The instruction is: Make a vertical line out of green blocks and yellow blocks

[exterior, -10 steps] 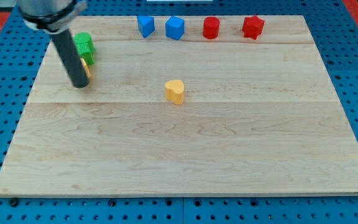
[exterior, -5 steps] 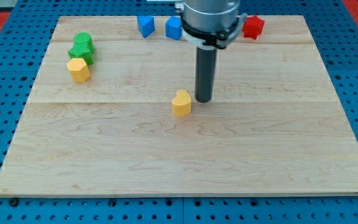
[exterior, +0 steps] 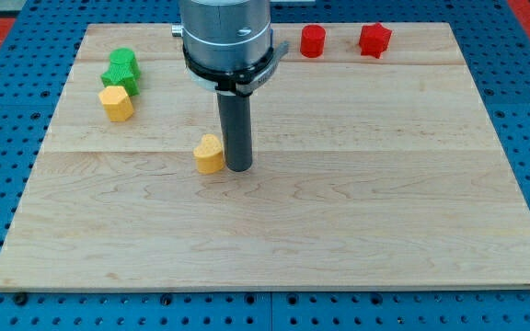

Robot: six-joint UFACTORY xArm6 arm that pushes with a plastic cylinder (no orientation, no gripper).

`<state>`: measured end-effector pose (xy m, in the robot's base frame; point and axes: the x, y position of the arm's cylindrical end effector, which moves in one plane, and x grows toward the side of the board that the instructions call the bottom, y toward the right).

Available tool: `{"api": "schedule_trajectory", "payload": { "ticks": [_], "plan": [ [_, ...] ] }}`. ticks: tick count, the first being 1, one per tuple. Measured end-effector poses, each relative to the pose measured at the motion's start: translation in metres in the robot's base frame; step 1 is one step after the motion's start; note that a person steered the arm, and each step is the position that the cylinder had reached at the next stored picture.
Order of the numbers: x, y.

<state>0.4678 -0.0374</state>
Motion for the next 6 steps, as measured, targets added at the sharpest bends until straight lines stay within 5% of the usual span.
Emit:
{"api": "schedule_trajectory", "payload": {
  "ticks": [4, 6],
  "plan": [
    [-0.03, -0.124],
    [-0.036, -0.074]
  ]
}}
